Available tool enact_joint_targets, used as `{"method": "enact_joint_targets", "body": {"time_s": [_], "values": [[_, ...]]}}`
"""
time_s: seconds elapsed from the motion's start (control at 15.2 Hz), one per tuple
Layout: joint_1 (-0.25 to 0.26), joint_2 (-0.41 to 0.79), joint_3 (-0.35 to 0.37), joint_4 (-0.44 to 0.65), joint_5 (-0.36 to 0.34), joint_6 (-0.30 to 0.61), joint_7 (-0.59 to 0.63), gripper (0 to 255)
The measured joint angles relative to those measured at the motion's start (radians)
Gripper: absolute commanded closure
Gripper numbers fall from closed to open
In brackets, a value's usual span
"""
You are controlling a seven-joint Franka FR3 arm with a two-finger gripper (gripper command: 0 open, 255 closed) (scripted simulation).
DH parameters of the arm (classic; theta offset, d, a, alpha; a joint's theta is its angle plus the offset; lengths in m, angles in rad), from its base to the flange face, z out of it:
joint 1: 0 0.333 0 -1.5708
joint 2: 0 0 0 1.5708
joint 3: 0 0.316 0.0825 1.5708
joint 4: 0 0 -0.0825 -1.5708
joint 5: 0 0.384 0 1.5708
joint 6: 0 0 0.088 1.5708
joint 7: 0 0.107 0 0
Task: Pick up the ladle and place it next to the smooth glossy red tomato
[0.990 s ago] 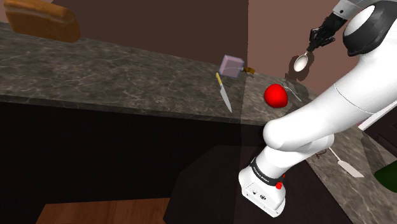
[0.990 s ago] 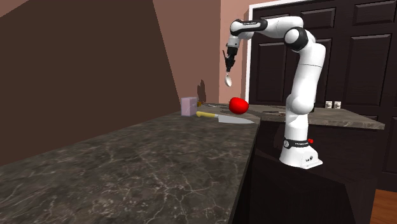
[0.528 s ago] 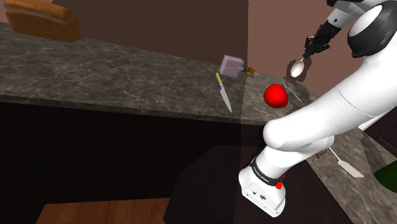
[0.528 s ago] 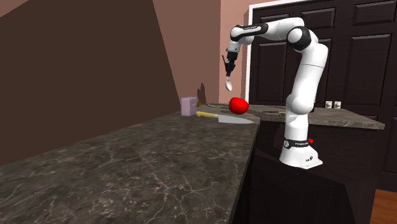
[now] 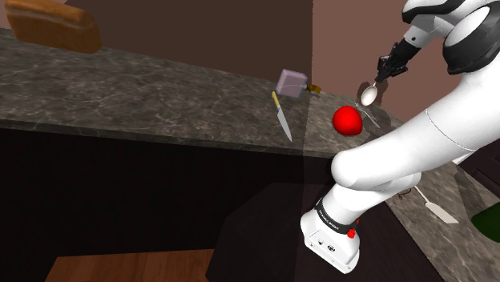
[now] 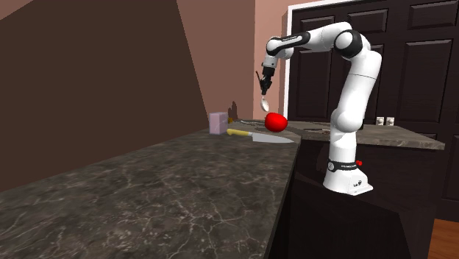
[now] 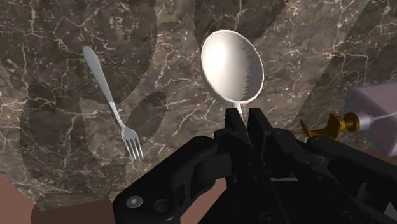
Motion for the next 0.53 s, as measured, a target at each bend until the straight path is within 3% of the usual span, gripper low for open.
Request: {"method": "enact_joint_targets", "body": {"time_s": [0.53], "values": [[-0.004, -0.006, -0.005, -0.115, -0.004, 0.109, -0.004, 255]]}}
